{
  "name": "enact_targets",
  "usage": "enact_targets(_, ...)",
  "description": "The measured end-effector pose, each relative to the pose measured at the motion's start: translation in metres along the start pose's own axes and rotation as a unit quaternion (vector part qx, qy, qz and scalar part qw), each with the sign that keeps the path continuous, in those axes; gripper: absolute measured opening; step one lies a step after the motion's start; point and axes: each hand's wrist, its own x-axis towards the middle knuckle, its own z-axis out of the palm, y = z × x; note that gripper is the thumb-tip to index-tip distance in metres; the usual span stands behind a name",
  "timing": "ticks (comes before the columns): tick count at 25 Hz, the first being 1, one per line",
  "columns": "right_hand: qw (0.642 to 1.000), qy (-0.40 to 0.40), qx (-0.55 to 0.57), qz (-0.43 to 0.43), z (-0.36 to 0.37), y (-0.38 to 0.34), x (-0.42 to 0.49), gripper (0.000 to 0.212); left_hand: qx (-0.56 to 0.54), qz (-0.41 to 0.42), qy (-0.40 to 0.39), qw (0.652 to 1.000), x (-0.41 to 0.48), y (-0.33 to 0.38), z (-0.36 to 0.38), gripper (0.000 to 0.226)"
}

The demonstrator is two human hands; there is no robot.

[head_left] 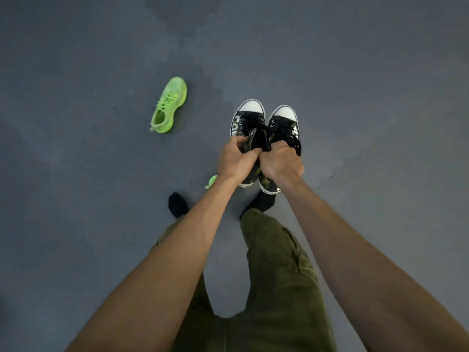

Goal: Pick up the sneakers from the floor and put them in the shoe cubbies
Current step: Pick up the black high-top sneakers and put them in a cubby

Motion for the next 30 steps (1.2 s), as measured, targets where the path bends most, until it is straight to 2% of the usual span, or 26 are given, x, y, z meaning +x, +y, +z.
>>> enact_targets(6,0.972,-0.008,-0.174,-0.156,0.059,-0.111,-0.134,0.046,-0.183,-0.052,0.097,0.977,-0.075,-0.054,-0.154,0.036)
enact_targets(12,0.905,0.02,-0.304,-0.297,0.205,-0.199,-0.278,0.039,-0.325,-0.06,0.19,0.924,-0.153,-0.185,-0.313,0.044)
enact_targets(15,0.872,0.003,-0.339,-0.353,0.287,-0.237,-0.354,0.034,-0.374,-0.082,0.259,0.886,-0.196,-0.252,-0.392,0.046)
enact_targets(21,0.783,-0.055,-0.4,-0.474,0.434,-0.309,-0.483,0.026,-0.446,-0.117,0.356,0.813,-0.27,-0.368,-0.532,0.05)
enact_targets(30,0.628,-0.131,-0.476,-0.601,0.628,-0.462,-0.606,0.027,-0.549,-0.172,0.455,0.68,-0.295,-0.484,-0.74,0.052)
